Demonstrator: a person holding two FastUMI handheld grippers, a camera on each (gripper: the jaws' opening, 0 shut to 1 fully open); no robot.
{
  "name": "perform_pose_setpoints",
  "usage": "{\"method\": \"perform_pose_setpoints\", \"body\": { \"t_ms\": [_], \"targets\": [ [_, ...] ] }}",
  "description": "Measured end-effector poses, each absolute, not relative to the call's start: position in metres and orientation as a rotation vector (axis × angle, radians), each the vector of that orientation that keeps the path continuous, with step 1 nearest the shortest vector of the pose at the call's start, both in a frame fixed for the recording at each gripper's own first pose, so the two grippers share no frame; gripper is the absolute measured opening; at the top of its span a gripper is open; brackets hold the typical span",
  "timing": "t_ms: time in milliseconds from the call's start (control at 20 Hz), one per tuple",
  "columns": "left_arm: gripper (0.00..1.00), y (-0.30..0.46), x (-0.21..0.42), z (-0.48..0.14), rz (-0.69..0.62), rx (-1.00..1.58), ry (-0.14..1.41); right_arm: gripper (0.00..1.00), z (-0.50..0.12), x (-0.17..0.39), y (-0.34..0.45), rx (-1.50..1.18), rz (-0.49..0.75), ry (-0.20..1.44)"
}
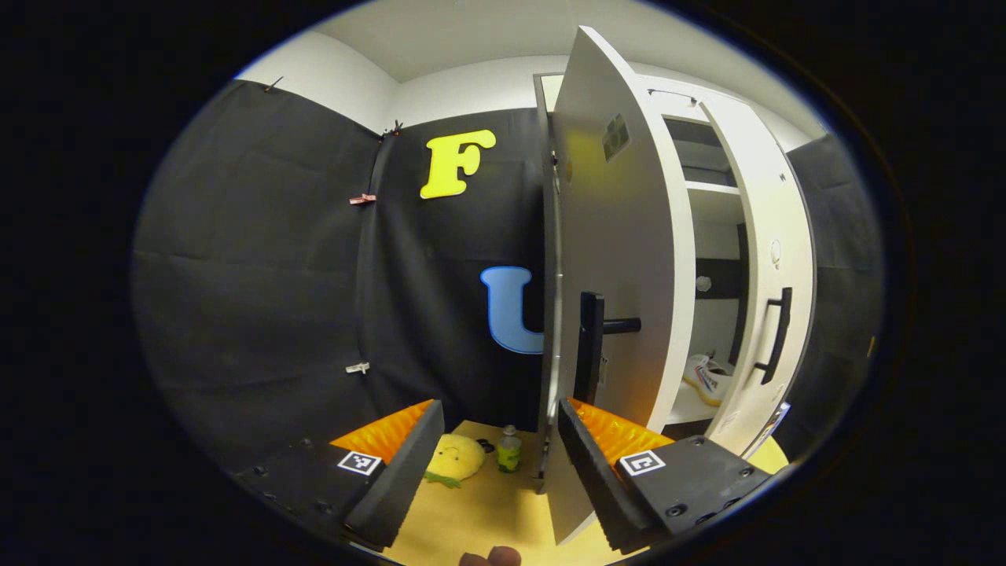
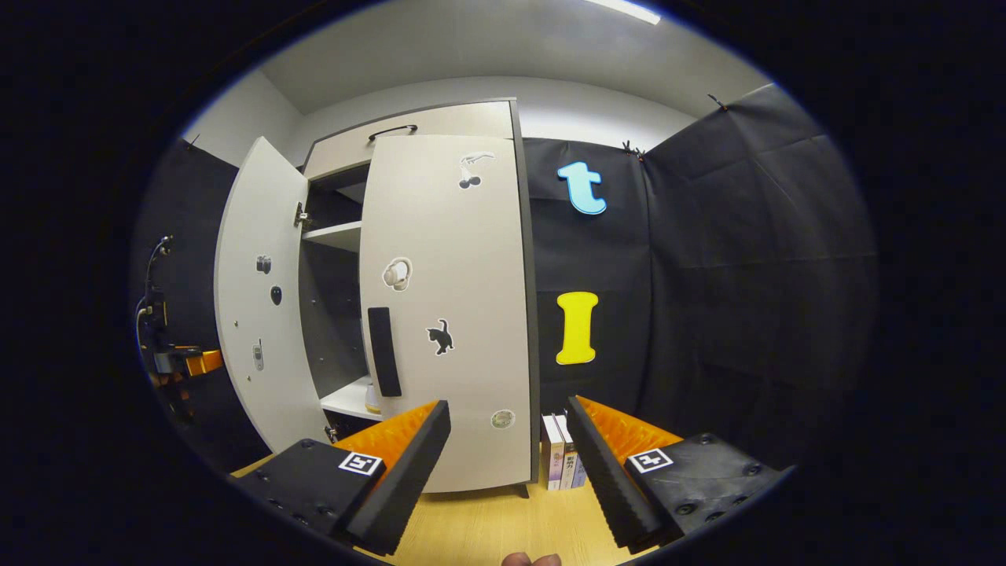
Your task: Grab one shoe with the right hand and put it into the shoe cabinet, grab the other shoe with the left hand and put it into the shoe cabinet; then close the right door with the right hand and the left door with the left hand.
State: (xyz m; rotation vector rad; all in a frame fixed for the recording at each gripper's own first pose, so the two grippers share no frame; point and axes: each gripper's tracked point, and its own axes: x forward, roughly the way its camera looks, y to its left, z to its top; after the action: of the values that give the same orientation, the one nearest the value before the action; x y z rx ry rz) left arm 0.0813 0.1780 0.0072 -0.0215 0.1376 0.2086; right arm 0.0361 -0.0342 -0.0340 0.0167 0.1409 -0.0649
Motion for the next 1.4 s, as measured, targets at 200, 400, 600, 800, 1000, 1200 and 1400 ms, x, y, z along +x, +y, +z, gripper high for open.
{"method": "perform_pose_setpoints", "body": {
  "t_ms": [200,400,600,800,1000,1200,1400],
  "targets": [
    [0.94,0.139,0.090,0.009,0.146,-0.015,0.130,0.98,-0.031,0.037,-0.049,0.028,-0.081,0.135],
    [0.95,0.092,0.098,0.014,0.048,-0.017,0.114,0.97,-0.029,0.036,-0.054,0.030,-0.076,0.135],
    [0.95,0.062,0.092,0.020,-0.006,-0.002,0.093,0.98,-0.032,0.036,-0.040,0.048,-0.045,0.150],
    [0.94,0.049,0.080,0.021,-0.034,-0.007,0.101,0.98,-0.033,0.036,-0.029,0.058,-0.023,0.152],
    [0.95,0.042,0.066,0.024,-0.053,-0.011,0.100,0.98,-0.030,0.034,-0.015,0.057,0.000,0.144],
    [0.95,0.044,0.050,0.034,-0.058,-0.008,0.084,0.98,-0.024,0.029,-0.001,0.055,0.016,0.126],
    [0.95,0.047,0.035,0.041,-0.072,-0.015,0.074,0.98,-0.018,0.021,0.008,0.042,0.009,0.105]
  ]
}}
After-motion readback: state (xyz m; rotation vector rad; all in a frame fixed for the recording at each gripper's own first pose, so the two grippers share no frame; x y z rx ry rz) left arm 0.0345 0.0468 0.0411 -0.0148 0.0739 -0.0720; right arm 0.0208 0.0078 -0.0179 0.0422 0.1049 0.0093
